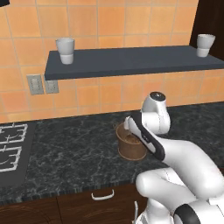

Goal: Open the cabinet, pick up the bread from the cabinet and place it in the basket. Then move the basket to the dining counter.

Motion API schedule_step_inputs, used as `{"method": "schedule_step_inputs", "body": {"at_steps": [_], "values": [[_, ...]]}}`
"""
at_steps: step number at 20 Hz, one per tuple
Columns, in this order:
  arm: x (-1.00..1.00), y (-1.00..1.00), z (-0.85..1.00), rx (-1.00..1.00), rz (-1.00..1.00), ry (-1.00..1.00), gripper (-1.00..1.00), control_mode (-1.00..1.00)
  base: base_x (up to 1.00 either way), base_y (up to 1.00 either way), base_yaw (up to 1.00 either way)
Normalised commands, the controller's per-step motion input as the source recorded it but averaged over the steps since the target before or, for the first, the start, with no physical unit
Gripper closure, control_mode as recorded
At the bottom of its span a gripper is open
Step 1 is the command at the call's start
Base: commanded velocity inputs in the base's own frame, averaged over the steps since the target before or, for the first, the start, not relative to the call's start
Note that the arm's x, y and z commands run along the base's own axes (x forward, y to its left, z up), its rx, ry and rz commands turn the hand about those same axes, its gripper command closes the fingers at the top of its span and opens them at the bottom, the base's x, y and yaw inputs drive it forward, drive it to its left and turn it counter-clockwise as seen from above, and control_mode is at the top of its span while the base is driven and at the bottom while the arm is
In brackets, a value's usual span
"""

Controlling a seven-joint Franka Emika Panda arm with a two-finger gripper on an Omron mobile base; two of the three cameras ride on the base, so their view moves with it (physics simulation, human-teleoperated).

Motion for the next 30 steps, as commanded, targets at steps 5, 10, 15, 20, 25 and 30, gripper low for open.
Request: {"method": "schedule_step_inputs", "body": {"at_steps": [5,10,15,20,25,30], "values": [[-0.87,-0.18,0.17,0.18,-0.29,0.03,-1.00,-1.00,0.00,0.00,0.00],[-0.48,-0.06,0.06,0.24,-0.31,0.08,-1.00,-1.00,0.00,0.00,0.00],[0.13,-0.07,0.00,0.05,-0.11,0.00,-1.00,-1.00,0.00,0.00,0.00],[0.52,-0.11,-0.08,0.00,0.00,0.05,-1.00,-1.00,0.00,0.00,0.00],[0.48,-0.08,-0.08,0.00,0.00,0.13,-1.00,-1.00,0.00,0.00,0.00],[0.32,0.00,-0.19,0.00,0.00,0.08,-1.00,-1.00,0.00,0.00,0.00]]}}
